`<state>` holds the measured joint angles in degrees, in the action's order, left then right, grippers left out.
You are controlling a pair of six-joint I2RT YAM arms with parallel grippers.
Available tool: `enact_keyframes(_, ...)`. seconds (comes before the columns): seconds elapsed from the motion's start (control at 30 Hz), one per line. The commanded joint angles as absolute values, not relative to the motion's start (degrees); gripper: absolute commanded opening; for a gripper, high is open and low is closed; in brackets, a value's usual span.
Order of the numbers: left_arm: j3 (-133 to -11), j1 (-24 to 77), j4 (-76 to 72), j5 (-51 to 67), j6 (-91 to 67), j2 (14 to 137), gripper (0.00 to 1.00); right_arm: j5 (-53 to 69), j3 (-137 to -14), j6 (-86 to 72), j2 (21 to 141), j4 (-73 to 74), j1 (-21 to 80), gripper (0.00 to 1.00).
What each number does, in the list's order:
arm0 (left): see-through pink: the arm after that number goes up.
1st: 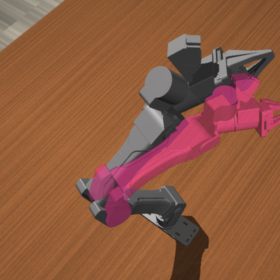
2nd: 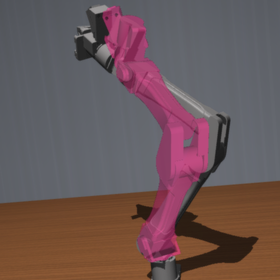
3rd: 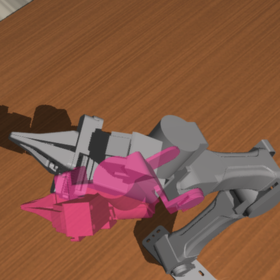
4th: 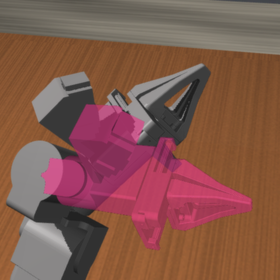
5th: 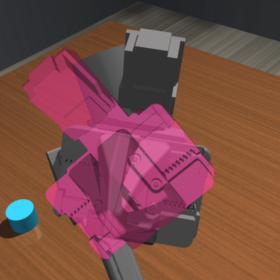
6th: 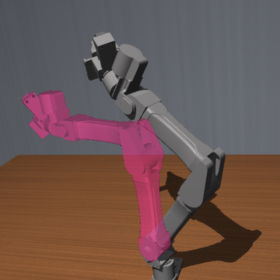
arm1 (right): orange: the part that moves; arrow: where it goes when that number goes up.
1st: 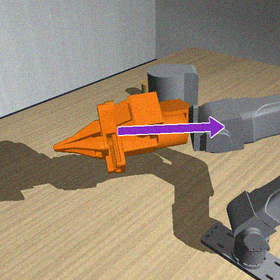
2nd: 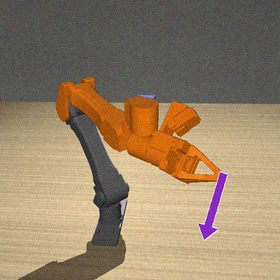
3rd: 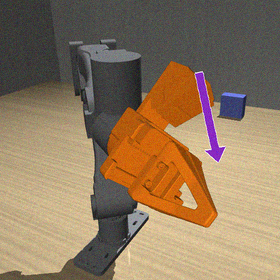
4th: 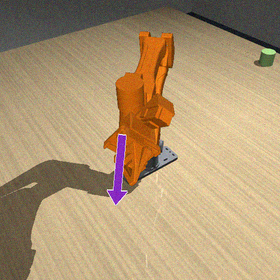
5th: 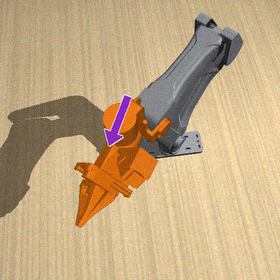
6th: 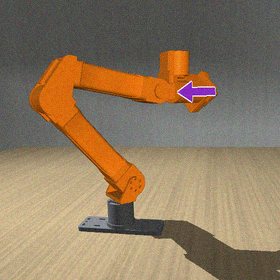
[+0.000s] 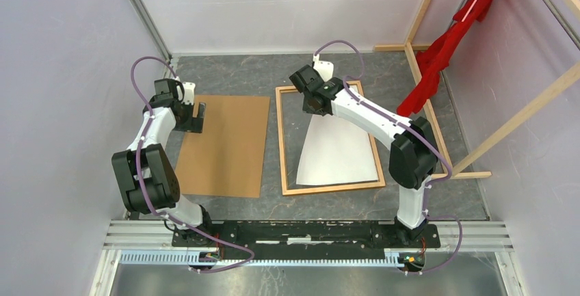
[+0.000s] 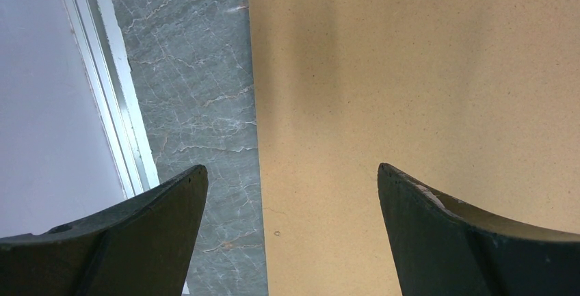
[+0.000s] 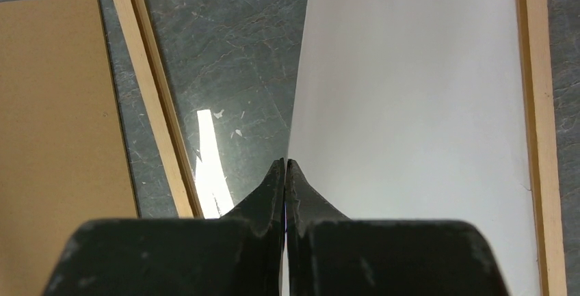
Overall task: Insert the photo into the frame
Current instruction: Turn over the photo from the photo frame.
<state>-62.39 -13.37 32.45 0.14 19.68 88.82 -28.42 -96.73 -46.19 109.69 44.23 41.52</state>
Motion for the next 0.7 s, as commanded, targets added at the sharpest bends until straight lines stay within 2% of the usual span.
enact_keyframes(0.0, -62.12, -13.23, 30.64, 0.12, 23.10, 87.25, 1.00, -28.65, -97.00, -44.89, 111.28, 42.98, 41.27, 0.00)
enact_keyframes(0.03, -62.14, -13.12, 30.60, 0.14, 23.11, 87.14, 1.00, -28.11, -97.09, -44.75, 111.54, 42.84, 41.28, 0.00)
enact_keyframes(0.1, -62.22, -13.12, 30.63, 0.13, 23.01, 86.97, 1.00, -27.12, -97.43, -44.13, 112.14, 42.46, 41.29, 0.07)
enact_keyframes(0.23, -62.40, -13.18, 30.68, 0.13, 23.19, 86.68, 1.00, -25.70, -97.48, -42.92, 112.43, 41.49, 41.23, 0.37)
enact_keyframes(0.3, -62.40, -13.17, 30.72, 0.18, 23.29, 86.62, 1.00, -25.11, -97.38, -42.26, 112.28, 40.77, 41.24, 0.61)
enact_keyframes(0.47, -62.10, -13.15, 30.63, 0.13, 23.29, 86.41, 1.00, -24.34, -96.88, -41.52, 111.48, 39.49, 41.26, 0.93)
enact_keyframes(0.5, -62.06, -13.18, 30.64, 0.17, 23.37, 86.32, 1.00, -24.15, -96.77, -41.21, 111.36, 39.07, 41.26, 0.98)
enact_keyframes(0.67, -62.05, -13.18, 30.64, -1.22, 23.64, 86.41, 1.00, -23.07, -95.48, -40.02, 110.36, 37.09, 41.27, 0.98)
